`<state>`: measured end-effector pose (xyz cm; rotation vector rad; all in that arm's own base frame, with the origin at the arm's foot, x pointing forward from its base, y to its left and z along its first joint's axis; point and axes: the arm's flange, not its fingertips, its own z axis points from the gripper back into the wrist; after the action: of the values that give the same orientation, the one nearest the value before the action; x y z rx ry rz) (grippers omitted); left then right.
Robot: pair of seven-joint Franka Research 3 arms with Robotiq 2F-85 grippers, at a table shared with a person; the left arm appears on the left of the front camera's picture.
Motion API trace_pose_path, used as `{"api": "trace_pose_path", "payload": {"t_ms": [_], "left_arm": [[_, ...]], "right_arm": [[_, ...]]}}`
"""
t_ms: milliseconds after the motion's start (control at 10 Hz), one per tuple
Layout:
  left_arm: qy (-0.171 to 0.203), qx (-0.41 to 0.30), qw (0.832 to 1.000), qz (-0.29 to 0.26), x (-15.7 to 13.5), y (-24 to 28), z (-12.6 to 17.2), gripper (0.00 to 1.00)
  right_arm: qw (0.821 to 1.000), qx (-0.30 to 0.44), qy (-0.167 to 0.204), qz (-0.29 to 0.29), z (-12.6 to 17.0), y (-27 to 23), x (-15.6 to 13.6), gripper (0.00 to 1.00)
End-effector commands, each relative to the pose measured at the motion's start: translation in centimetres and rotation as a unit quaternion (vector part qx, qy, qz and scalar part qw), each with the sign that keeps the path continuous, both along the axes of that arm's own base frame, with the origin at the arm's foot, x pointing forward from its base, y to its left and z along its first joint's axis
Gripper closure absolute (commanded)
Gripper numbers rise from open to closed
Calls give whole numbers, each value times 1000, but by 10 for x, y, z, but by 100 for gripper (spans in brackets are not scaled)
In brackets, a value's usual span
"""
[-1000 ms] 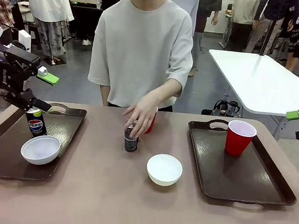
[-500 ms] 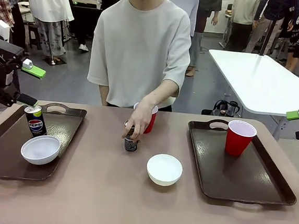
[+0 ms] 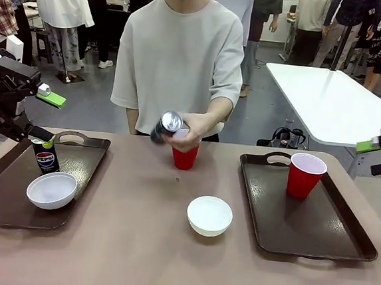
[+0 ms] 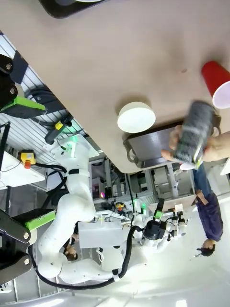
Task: Prepare tableware on both trays.
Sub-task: Pick up a Picnic Bowl from the table and place it on a Handle tray.
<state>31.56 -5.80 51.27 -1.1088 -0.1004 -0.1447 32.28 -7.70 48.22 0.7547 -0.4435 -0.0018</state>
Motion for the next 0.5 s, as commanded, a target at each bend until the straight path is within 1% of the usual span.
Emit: {"api": "trace_pose_path", "payload": {"t_ms": [0,100,400], "left_arm": [[-7,-8,1000,-4,2,-1,1,0],[-7,-8,1000,-4,2,-1,1,0],[-7,-8,1000,-4,2,-1,1,0]], "right_arm": [[997,-75,14,8,-3,50,-1,0],[995,-90,24,33,-10,68,3,0],[986,-149,34,60,-27,122,0,0]]}}
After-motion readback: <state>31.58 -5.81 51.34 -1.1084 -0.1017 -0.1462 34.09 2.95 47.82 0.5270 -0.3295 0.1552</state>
